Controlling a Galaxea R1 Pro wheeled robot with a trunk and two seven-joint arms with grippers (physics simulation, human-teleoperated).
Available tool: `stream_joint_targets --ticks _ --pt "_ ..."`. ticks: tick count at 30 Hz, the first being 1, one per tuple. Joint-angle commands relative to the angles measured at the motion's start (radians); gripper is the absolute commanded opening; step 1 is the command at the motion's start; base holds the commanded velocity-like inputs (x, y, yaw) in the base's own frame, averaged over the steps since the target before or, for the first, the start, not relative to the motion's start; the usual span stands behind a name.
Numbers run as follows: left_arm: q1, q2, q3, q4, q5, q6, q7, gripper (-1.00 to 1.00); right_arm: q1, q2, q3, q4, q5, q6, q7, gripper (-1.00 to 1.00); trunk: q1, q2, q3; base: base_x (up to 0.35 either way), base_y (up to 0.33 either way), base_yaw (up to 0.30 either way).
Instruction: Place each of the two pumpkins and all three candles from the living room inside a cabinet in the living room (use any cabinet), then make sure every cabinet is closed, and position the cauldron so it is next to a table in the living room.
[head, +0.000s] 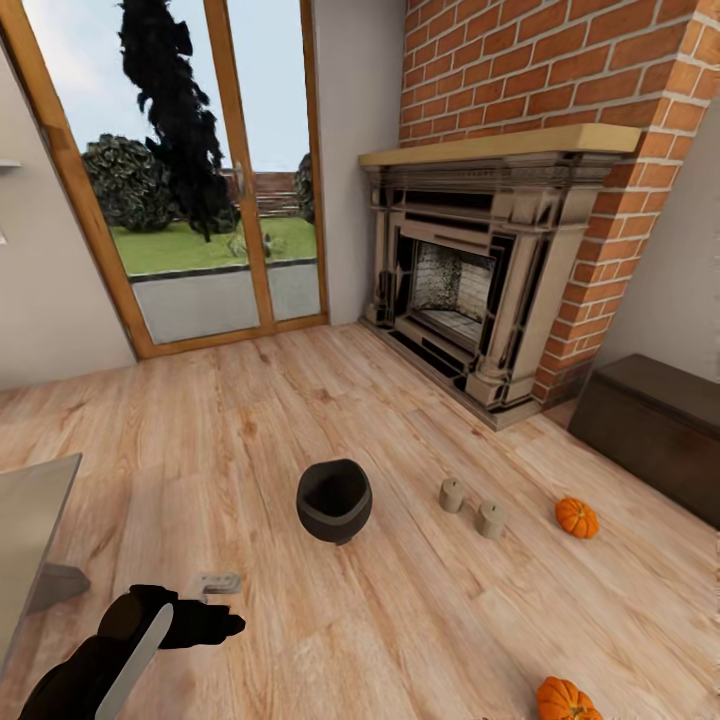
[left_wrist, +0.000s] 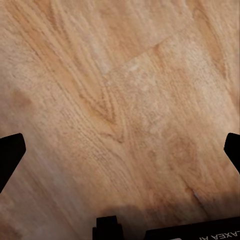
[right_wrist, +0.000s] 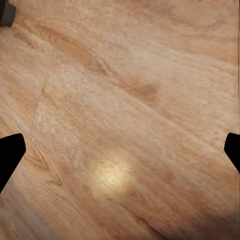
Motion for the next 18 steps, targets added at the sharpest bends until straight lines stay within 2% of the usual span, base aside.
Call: stream_joint_targets --ticks 1,10,18 --pt "0.000 0.001 -0.001 -0.001 -0.006 0.003 -0.005 1.00 -0.001 -0.001 0.006 0.000 -0.010 0.002 0.000 1.00 0.000 0.000 -0.001 0.002 0.000 -0.184" --pt "0.000 0.001 -0.001 -0.001 -0.005 0.003 -0.005 1.00 -0.001 -0.001 0.006 0.000 -0.010 0.002 0.001 1.00 0.000 0.000 -0.001 0.000 0.002 -0.259" --pt "0.000 0.001 -0.001 -0.001 -0.004 0.003 -0.005 1.00 -0.001 -0.001 0.006 0.000 -0.010 0.002 0.000 1.00 0.000 0.000 -0.001 0.029 0.068 -0.278"
